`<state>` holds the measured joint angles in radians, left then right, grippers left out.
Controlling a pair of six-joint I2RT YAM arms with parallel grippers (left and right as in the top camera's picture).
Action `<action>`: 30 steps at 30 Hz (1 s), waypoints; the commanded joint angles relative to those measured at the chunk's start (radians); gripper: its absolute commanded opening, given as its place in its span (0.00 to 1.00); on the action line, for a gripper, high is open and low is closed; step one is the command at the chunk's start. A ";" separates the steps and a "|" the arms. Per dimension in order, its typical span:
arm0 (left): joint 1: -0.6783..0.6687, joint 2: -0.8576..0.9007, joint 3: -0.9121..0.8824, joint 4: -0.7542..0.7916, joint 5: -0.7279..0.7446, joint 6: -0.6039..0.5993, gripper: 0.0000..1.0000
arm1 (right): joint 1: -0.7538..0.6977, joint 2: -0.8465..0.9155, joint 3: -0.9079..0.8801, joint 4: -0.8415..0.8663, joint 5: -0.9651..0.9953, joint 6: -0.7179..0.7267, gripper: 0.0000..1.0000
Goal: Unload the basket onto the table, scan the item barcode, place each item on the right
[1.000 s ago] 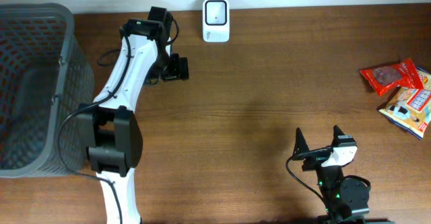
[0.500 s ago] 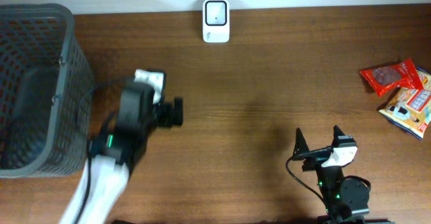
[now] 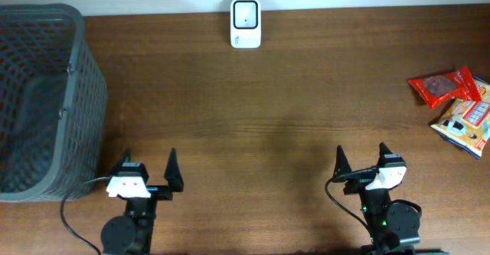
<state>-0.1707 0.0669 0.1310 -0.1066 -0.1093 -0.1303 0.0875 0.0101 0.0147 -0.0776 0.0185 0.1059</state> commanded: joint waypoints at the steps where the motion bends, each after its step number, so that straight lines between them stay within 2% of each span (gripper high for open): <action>1: 0.047 -0.052 -0.047 0.038 0.052 0.012 0.99 | -0.005 -0.007 -0.009 -0.002 0.001 0.003 0.98; 7: 0.070 -0.062 -0.124 0.144 0.042 -0.019 0.99 | -0.005 -0.007 -0.009 -0.002 0.001 0.003 0.98; 13: 0.074 -0.061 -0.123 0.031 -0.008 -0.019 0.99 | -0.005 -0.007 -0.009 -0.002 0.001 0.003 0.98; 19: 0.124 -0.062 -0.122 0.030 0.000 -0.018 0.99 | -0.005 -0.007 -0.009 -0.002 0.001 0.003 0.98; 30: 0.124 -0.062 -0.122 0.031 0.000 -0.018 0.99 | -0.005 -0.007 -0.009 -0.002 0.001 0.003 0.98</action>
<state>-0.0517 0.0120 0.0109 -0.0704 -0.1020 -0.1474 0.0875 0.0101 0.0147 -0.0776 0.0181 0.1051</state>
